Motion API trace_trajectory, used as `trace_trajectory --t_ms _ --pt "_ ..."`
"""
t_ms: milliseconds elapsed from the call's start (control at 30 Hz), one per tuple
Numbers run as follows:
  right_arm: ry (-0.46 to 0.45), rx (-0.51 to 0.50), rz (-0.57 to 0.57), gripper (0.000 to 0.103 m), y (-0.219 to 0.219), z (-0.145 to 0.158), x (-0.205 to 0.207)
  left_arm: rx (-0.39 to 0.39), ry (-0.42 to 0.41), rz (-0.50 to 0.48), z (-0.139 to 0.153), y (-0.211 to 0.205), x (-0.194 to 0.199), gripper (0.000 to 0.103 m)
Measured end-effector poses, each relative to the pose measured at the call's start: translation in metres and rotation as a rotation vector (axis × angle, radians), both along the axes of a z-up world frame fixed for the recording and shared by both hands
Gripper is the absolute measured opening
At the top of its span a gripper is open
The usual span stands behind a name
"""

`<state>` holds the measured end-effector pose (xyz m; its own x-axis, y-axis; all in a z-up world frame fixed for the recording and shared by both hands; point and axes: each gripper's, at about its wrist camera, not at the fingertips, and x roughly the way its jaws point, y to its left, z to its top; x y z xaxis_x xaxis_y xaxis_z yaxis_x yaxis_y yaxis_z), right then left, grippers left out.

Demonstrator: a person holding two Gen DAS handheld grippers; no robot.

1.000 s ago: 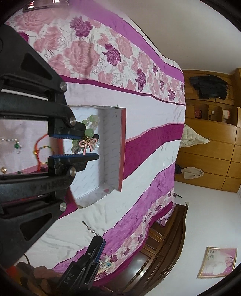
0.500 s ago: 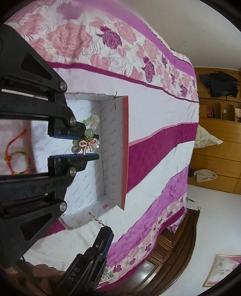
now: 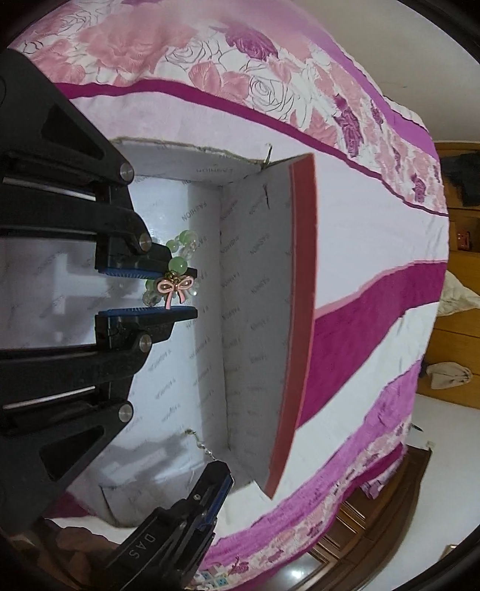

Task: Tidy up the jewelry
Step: 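Carry both items into the box and open both tools to release them, then withdraw both tools from the box back over the remaining jewelry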

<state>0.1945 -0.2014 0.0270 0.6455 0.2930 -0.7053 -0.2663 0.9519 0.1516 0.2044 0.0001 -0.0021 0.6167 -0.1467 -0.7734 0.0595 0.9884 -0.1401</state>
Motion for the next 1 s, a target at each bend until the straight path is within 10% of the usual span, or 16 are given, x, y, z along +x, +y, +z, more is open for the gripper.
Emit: trace_trajectory --t_ms 367,533,1000 --pt "0.044 -0.033 -0.020 0.022 -0.001 -0.022 0.021 0.018 0.088 -0.013 -0.015 -0.004 0.010 0.011" --pt "0.035 -0.037 -0.027 0.037 -0.002 -0.017 0.022 0.037 0.075 -0.029 -0.010 -0.007 0.004 0.044" --pt "-0.026 0.055 -0.050 0.043 -0.021 0.030 -0.017 -0.016 -0.002 -0.057 0.036 0.000 -0.034 0.046"
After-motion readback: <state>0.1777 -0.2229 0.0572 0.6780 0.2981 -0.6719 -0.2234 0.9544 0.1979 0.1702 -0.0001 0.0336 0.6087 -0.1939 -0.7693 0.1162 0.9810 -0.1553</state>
